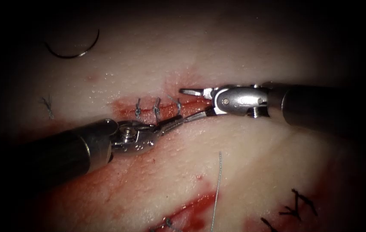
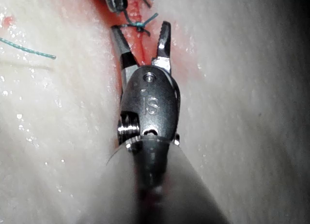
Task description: Wound Closure
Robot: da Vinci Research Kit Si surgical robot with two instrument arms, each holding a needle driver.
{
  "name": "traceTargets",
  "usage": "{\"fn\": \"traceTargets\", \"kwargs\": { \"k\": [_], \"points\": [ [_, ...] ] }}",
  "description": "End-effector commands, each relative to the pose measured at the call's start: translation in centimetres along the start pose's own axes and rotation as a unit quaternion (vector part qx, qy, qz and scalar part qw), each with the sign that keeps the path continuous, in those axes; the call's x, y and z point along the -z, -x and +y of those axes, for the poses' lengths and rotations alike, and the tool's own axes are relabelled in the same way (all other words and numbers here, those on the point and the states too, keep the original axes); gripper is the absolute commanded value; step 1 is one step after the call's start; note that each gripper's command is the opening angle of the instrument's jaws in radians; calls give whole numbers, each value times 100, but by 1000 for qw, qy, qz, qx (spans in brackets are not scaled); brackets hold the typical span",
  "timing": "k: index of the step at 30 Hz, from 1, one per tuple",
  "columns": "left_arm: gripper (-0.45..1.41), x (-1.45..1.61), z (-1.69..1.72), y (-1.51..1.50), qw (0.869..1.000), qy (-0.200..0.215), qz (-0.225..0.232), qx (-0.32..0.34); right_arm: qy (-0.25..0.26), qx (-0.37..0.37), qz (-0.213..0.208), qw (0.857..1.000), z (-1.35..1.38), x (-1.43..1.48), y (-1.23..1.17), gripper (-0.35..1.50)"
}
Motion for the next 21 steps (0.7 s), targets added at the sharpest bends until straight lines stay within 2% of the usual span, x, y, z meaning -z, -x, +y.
{"fn": "traceTargets", "kwargs": {
  "k": [1,3,6,21],
  "points": [
    [-45,-8,-4,2,1000,-1,0,-1,-1,1,3,1000,2,-14,2,147],
    [-45,-9,-5,3,1000,3,15,-3,-12,9,8,1000,-7,-29,2,147],
    [-45,-8,-6,3,1000,6,27,1,-14,12,11,1000,-10,-34,4,147],
    [-45,-10,-6,1,994,22,86,65,5,32,27,999,-12,-46,-8,143]
  ]
}}
